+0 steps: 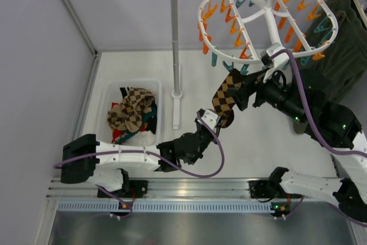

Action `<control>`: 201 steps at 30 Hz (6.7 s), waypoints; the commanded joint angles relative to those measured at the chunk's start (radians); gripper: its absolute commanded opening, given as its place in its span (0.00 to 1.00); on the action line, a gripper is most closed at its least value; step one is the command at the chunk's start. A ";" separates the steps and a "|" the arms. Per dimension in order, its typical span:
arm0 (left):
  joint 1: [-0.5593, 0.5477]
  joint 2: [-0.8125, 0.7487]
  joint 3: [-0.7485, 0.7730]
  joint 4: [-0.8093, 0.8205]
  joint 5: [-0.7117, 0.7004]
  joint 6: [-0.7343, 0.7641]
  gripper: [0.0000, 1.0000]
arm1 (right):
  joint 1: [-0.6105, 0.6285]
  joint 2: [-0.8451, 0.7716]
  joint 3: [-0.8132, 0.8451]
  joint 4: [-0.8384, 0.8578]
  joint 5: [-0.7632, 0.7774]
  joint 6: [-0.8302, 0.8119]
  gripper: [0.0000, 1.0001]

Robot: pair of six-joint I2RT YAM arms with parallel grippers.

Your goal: Remove the socks clipped to the hanger

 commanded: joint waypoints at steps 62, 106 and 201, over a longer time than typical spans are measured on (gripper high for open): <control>0.048 -0.145 -0.097 0.003 0.071 -0.034 0.00 | -0.316 0.163 -0.264 0.717 -0.330 0.155 0.62; 0.030 -0.157 -0.114 -0.006 0.149 -0.077 0.00 | -0.286 0.196 -0.355 0.968 -0.139 0.269 0.09; 1.380 -0.232 0.237 -1.189 0.631 -0.482 0.79 | -0.286 -0.747 -0.945 0.520 -0.587 0.326 0.99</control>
